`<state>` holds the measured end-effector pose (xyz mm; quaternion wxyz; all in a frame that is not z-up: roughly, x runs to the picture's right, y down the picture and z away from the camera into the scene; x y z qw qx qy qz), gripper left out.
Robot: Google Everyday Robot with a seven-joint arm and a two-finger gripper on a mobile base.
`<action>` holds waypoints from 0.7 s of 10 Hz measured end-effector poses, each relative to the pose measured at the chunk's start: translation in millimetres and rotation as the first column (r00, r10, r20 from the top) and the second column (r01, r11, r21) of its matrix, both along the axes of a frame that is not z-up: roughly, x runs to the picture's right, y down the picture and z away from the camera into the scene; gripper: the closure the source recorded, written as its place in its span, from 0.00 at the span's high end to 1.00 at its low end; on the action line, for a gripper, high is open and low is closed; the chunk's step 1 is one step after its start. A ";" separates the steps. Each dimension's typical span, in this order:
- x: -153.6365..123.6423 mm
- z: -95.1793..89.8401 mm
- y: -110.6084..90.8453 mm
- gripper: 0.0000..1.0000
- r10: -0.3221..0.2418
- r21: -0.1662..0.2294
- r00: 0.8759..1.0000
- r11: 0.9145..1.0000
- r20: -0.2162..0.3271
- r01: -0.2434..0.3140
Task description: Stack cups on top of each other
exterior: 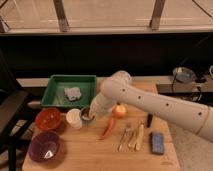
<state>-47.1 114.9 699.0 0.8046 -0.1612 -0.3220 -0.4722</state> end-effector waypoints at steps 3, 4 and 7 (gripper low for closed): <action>-4.1 1.2 -36.1 0.00 -0.037 0.043 0.999 0.998 -0.021 0.038; -10.8 3.2 -40.0 0.00 -0.050 0.048 0.999 0.998 -0.011 0.050; -51.6 16.5 -37.2 0.00 -0.097 0.033 0.994 0.995 0.051 0.095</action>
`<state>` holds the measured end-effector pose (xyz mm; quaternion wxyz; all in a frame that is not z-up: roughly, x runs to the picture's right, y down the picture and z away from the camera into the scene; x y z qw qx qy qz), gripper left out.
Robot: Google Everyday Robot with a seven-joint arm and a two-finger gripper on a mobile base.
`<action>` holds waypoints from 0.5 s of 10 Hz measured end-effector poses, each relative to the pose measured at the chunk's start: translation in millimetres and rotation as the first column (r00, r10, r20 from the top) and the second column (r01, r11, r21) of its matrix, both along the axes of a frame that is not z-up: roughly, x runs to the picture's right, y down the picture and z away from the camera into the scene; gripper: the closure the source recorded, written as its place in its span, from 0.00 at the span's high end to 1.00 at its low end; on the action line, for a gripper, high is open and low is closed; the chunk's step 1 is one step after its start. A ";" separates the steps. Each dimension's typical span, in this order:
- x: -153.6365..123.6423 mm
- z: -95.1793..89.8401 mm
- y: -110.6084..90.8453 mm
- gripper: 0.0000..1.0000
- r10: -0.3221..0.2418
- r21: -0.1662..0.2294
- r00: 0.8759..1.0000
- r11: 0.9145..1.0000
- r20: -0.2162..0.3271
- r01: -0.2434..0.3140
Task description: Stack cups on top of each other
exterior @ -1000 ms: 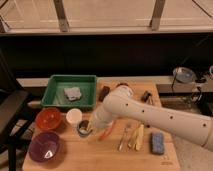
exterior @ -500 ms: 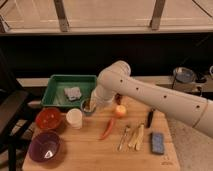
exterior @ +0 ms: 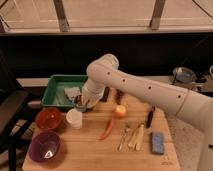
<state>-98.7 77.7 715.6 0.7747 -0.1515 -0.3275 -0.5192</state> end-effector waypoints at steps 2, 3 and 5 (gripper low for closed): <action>-13.8 8.0 5.4 0.00 -0.018 -0.015 0.999 1.000 0.035 0.018; -18.1 9.8 8.1 0.00 -0.024 -0.020 0.999 0.999 0.047 0.025; -27.7 10.1 13.3 0.00 -0.037 -0.023 0.997 0.999 0.064 0.039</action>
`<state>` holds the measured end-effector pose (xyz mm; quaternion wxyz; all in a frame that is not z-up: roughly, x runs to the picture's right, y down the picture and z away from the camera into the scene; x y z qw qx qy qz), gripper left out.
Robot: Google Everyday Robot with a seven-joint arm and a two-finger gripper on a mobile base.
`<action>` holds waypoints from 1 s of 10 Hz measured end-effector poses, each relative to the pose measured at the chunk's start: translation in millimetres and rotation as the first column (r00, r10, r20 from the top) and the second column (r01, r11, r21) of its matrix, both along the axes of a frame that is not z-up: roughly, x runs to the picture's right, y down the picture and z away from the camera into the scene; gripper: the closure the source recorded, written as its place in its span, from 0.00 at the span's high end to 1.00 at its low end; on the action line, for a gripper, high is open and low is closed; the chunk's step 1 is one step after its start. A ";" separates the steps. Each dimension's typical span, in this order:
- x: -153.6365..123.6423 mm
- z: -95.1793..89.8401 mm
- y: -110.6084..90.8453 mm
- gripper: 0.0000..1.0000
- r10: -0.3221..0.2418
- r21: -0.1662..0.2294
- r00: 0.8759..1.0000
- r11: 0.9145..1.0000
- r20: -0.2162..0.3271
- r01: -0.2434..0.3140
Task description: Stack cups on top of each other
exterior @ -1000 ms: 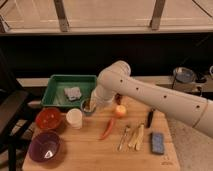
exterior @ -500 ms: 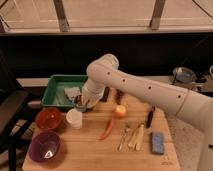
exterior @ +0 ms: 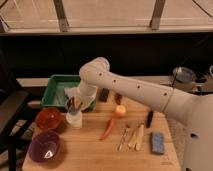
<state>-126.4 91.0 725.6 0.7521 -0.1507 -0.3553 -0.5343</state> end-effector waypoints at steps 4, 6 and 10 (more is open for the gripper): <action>-5.9 -0.5 13.3 0.19 -0.018 -0.012 1.000 1.000 0.010 0.018; -5.4 3.0 20.6 0.39 -0.019 -0.026 1.000 0.999 0.000 0.019; 0.5 11.6 31.2 0.66 -0.010 -0.049 1.000 0.999 -0.026 0.008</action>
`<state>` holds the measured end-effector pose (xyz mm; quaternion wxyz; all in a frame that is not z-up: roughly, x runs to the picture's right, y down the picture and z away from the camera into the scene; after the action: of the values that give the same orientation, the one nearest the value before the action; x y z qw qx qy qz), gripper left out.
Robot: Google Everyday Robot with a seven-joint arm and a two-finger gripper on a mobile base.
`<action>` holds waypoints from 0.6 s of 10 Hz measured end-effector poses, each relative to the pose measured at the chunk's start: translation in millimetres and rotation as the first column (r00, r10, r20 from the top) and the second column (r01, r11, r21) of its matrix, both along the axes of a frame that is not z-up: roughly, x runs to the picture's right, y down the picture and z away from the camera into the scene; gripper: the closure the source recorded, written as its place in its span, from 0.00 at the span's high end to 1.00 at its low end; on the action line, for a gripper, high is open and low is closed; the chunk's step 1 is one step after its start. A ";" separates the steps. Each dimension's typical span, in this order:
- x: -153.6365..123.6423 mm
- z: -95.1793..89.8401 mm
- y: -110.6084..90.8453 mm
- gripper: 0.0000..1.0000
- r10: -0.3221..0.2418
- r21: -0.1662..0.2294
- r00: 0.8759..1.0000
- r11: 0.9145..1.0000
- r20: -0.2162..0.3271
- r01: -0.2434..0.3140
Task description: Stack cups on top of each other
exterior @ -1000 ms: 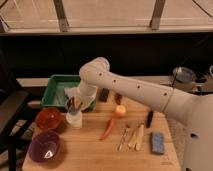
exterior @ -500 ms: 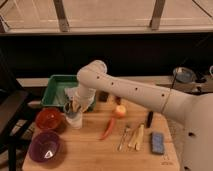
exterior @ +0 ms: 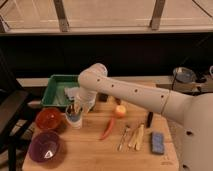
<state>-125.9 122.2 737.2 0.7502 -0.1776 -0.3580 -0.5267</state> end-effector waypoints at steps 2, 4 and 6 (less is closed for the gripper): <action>1.0 1.9 2.9 0.66 0.006 -0.001 1.000 1.000 0.001 -0.006; 1.0 1.3 3.7 0.66 0.010 0.002 1.000 1.000 0.004 -0.010; 1.9 1.4 3.8 0.66 0.011 0.002 1.000 1.000 0.003 -0.011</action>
<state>-124.0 126.0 738.6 0.7527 -0.1745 -0.3595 -0.5232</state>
